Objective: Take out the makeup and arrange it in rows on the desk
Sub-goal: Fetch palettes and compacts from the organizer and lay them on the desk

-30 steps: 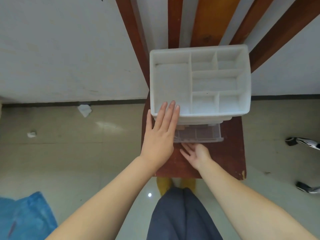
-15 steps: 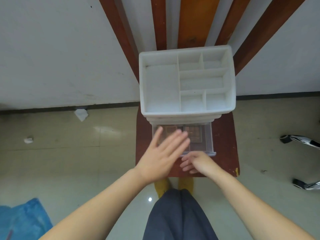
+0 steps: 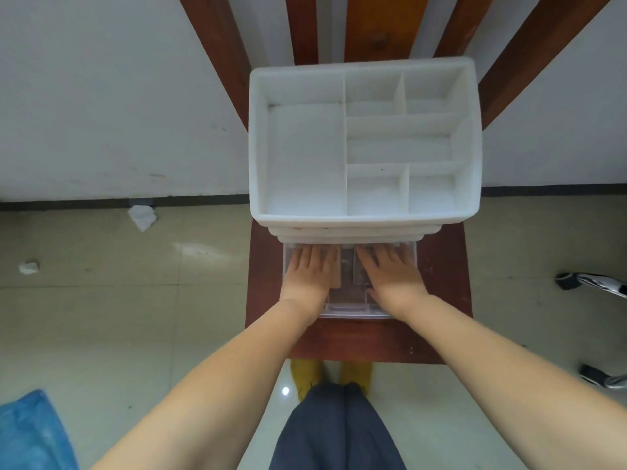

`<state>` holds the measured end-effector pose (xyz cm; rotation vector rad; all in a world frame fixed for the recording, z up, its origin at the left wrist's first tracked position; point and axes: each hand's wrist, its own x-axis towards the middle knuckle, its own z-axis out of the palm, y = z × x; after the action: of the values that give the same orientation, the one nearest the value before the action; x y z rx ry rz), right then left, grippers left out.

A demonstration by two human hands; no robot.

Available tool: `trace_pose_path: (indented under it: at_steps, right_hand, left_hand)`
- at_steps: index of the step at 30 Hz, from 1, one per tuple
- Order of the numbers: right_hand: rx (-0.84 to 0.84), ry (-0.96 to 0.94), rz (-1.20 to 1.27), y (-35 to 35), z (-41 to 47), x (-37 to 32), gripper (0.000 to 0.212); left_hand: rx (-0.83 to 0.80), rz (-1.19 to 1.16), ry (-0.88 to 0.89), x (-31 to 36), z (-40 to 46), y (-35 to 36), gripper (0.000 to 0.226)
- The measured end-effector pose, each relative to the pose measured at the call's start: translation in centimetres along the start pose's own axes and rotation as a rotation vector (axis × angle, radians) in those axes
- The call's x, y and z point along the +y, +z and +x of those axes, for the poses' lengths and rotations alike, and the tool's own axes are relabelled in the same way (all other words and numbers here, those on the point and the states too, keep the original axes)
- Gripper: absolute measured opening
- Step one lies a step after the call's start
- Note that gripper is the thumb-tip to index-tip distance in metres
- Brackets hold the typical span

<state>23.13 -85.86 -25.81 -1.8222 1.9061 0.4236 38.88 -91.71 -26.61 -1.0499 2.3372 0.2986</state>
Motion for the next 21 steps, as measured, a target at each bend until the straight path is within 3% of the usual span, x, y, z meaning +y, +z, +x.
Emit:
trace_pose_path:
  at_steps: [5, 11, 13, 16, 21]
  right_hand:
    - [0.028, -0.039, 0.110, -0.8, -1.6, 0.1, 0.079]
    - [0.049, -0.005, 0.487, -3.7, -6.4, -0.1, 0.082]
    - [-0.156, -0.024, 0.634, -4.5, -8.6, -0.2, 0.084]
    - [-0.535, -0.045, 0.667, -4.1, -10.7, -0.9, 0.085]
    - [-0.649, 0.096, 0.684, -1.8, -10.3, -0.8, 0.103]
  left_hand:
    - [0.001, -0.090, 0.102, -1.0, -1.1, -0.6, 0.092]
    - [-0.020, -0.370, 0.164, -2.6, -4.4, -4.1, 0.095]
    - [-0.087, -0.430, 0.193, -2.8, -6.4, -5.0, 0.095]
    - [-0.337, -0.481, 0.218, -2.4, -9.6, -4.8, 0.097]
    - [-0.630, -0.469, 0.117, -1.3, -11.0, -2.2, 0.098]
